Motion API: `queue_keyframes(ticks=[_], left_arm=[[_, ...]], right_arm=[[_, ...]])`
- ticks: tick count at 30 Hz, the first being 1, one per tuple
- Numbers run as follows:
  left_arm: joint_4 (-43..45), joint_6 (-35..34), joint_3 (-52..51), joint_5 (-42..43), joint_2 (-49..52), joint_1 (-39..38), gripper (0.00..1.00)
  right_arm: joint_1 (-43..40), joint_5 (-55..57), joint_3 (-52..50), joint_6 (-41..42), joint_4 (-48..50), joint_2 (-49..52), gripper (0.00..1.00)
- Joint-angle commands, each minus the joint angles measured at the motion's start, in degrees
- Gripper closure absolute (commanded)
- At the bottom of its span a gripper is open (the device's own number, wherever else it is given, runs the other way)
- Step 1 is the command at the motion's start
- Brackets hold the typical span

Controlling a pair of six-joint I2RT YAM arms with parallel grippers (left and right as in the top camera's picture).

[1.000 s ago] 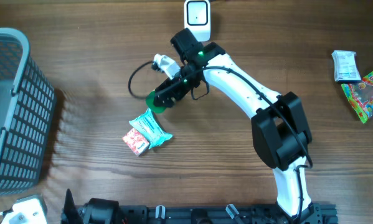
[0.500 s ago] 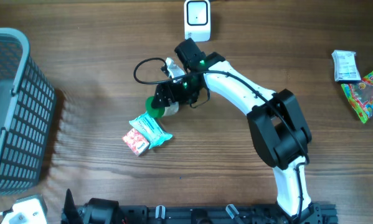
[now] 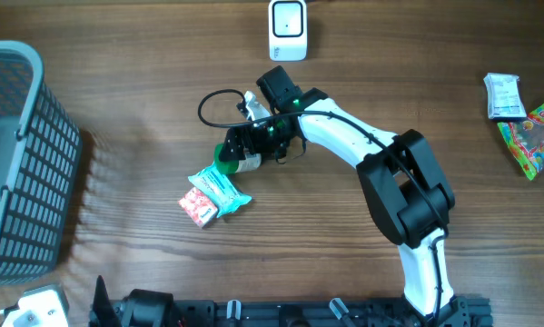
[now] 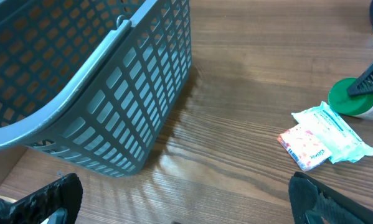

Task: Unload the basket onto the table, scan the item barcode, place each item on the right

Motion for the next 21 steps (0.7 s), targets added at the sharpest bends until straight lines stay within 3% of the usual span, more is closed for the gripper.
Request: queue_keyframes(ticks=[1, 6, 9, 16, 21], left_arm=[[0.1, -0.5, -0.1, 0.5, -0.7, 0.2, 0.0], [0.1, -0.5, -0.1, 0.5, -0.7, 0.2, 0.0], [0.1, -0.5, -0.1, 0.5, -0.7, 0.2, 0.0], [0.1, -0.5, -0.1, 0.5, -0.7, 0.2, 0.0], [0.1, -0.5, -0.1, 0.5, -0.7, 0.2, 0.0]], right_arm=[[-1.3, 3.1, -0.9, -1.8, -0.7, 0.3, 0.06], [-3.8, -15.4, -0.9, -4.9, 3.5, 0.3, 0.06], [-4.6, -21.7, -0.9, -7.5, 6.7, 0.3, 0.0], [-4.6, 5.0, -0.4, -14.3, 4.4, -0.2, 0.0], [-4.0, 19.2, 5.4, -30.1, -0.2, -6.4, 0.0]])
